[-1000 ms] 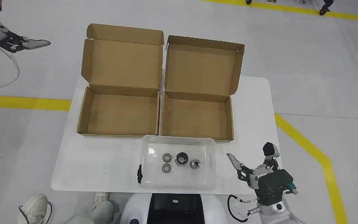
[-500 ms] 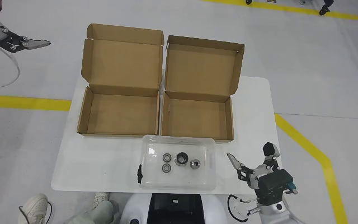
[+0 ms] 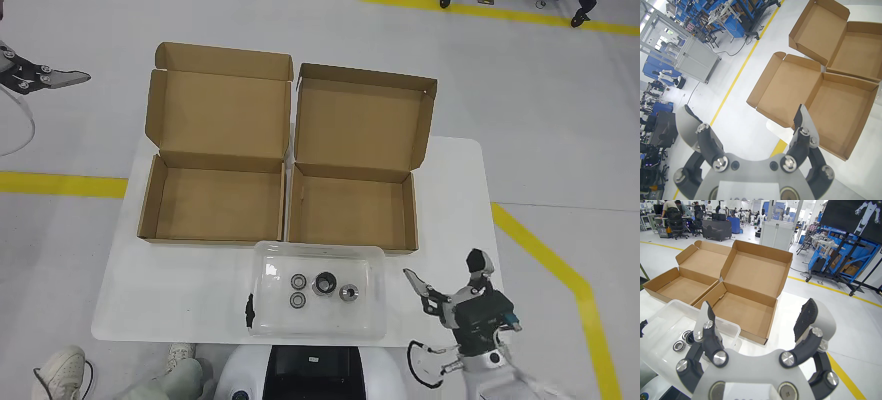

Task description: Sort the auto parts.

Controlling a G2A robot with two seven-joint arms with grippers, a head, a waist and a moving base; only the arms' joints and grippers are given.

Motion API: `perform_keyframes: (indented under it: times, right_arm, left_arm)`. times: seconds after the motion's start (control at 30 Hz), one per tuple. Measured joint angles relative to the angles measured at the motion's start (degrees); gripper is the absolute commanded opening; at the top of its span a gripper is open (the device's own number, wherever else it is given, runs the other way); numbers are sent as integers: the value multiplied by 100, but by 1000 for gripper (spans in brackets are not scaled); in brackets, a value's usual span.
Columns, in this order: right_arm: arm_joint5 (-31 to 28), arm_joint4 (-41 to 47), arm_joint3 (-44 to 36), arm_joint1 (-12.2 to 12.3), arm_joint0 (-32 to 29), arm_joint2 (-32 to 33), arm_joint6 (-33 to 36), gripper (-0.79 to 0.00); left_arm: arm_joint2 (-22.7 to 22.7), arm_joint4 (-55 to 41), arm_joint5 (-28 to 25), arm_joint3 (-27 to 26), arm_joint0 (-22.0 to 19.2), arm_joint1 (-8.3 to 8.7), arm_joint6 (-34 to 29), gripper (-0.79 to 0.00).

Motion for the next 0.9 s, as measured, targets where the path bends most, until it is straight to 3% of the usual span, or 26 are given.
perform_keyframes:
  times: [0.4,0.6,0.9]
  right_arm:
    - [-426,-317,791,13,1292,-727,1443,0]
    - [-743,-181,1122,13,1739,-1067,1705,0]
    - [-828,-108,1156,17,1777,-1092,1702,0]
  left_arm:
    - [0,0,0,0,0,0,0,0]
    - [0,0,0,0,0,0,0,0]
    - [0,0,0,0,0,0,0,0]
